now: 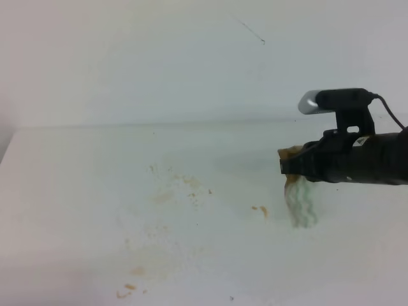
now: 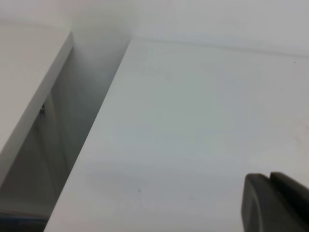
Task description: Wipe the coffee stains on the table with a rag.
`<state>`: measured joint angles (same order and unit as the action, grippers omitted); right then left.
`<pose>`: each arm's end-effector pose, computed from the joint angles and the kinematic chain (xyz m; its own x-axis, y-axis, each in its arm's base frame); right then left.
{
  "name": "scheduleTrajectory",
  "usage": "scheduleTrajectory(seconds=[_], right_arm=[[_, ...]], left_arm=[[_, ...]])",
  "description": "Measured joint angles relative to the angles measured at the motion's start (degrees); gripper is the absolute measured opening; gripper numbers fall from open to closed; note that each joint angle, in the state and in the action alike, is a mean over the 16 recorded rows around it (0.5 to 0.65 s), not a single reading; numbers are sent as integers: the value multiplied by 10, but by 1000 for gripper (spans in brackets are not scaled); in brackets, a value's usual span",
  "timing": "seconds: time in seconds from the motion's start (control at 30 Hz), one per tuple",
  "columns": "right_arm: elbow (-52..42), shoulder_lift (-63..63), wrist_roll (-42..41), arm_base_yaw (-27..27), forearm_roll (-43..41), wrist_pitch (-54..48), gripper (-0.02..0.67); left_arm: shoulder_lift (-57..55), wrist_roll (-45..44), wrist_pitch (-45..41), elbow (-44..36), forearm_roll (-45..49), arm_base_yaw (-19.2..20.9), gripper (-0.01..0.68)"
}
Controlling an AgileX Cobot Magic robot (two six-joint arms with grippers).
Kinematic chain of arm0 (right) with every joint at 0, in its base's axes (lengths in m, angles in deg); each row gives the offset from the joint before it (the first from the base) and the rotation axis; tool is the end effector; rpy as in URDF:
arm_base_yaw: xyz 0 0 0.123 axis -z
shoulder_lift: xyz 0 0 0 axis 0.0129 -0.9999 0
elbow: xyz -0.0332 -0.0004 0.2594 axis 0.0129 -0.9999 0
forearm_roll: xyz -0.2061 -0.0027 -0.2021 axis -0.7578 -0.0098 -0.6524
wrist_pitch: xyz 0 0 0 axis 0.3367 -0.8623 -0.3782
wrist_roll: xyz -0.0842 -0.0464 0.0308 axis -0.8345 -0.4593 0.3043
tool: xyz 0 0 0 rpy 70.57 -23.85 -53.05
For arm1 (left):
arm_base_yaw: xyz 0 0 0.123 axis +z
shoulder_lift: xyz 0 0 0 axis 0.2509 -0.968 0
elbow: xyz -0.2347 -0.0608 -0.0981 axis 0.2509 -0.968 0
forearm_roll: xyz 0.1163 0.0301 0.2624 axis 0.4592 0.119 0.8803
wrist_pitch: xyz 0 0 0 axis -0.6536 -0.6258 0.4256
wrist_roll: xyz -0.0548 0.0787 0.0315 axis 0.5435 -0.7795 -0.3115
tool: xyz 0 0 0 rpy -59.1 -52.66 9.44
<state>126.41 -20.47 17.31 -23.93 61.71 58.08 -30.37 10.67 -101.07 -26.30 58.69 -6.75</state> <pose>0.3517 0.1676 0.1723 -0.6185 -0.1414 -0.7729 -0.3783 0.9158 0.1352 0.1241 0.0142 0.1824 -0.1988 -0.1836 -0.9627 -0.1417 0.9774 -0.1571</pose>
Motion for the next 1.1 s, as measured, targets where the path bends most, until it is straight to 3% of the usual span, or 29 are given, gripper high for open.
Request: scheduleTrajectory(seconds=[0.2,0.33,0.83,1.1], right_arm=[[0,-38,-1,0,17,26,8],[0,-52,-4,0,23,39,48],[21,-35,-22,0,30,55,435],[47,26,-64,0,30,42,496]], left_arm=[[0,0,0,0,0,0,-2],[-1,0,-1,1,0,0,-2],[-1,0,-1,1,0,0,-2],[-1,0,-1,1,0,0,-2]])
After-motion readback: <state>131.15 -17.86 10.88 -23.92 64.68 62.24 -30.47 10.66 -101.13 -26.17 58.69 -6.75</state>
